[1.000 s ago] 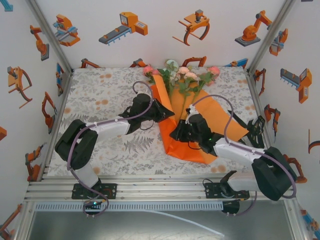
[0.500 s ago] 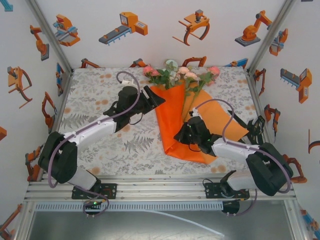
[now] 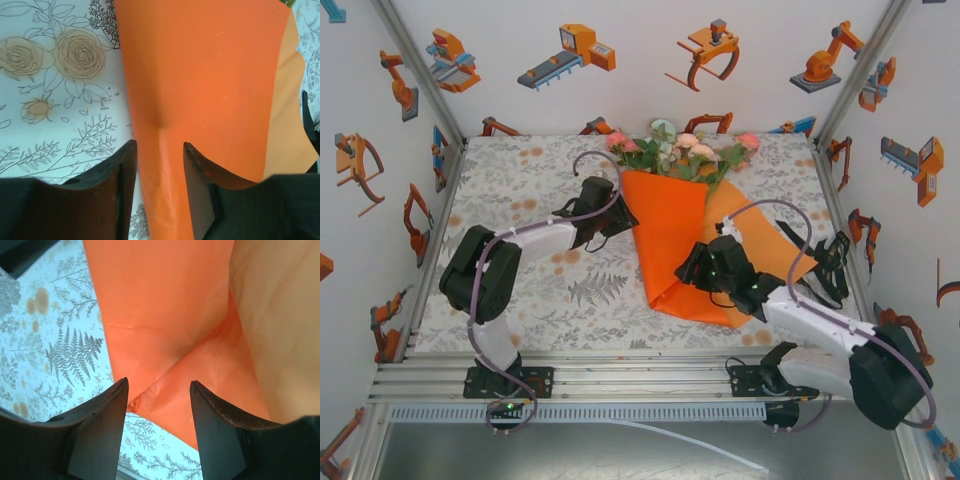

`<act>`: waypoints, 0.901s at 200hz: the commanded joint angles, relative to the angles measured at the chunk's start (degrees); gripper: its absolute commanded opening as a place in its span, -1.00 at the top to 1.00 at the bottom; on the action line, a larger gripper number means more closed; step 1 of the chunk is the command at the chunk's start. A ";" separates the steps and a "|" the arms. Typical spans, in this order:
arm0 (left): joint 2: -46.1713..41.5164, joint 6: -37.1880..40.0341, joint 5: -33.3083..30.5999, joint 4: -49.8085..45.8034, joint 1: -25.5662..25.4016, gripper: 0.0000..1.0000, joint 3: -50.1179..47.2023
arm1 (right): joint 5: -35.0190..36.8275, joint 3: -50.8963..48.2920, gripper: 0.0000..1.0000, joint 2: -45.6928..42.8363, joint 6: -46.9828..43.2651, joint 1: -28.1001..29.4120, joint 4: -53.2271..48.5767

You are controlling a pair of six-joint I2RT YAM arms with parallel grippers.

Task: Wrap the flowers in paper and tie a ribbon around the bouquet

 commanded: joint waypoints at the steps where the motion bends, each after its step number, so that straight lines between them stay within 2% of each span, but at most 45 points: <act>1: 1.67 0.68 2.97 1.54 0.31 0.29 2.16 | 2.36 0.64 0.00 -5.82 -2.47 -0.34 -5.78; 32: 2.62 0.42 2.61 1.13 0.33 0.36 2.64 | -4.49 1.29 0.25 -8.27 -5.38 -0.16 -1.36; 62: 4.14 0.82 1.29 -0.87 1.00 0.39 4.98 | -12.64 4.11 0.36 0.59 -6.31 0.81 9.48; 100: 7.53 1.65 1.21 -1.29 2.38 0.40 8.71 | -14.09 11.50 0.40 17.04 -8.05 1.85 11.27; 121: 9.82 1.70 1.91 -1.51 4.19 0.41 11.14 | -15.76 12.64 0.42 23.36 -8.31 2.13 11.90; 145: 14.16 1.77 2.51 -2.18 6.55 0.46 14.89 | -15.44 10.18 0.46 25.86 -7.38 2.14 13.18; 180: 19.83 1.19 4.53 -3.67 10.15 0.53 21.56 | -15.30 8.77 0.46 24.67 -7.17 2.17 11.94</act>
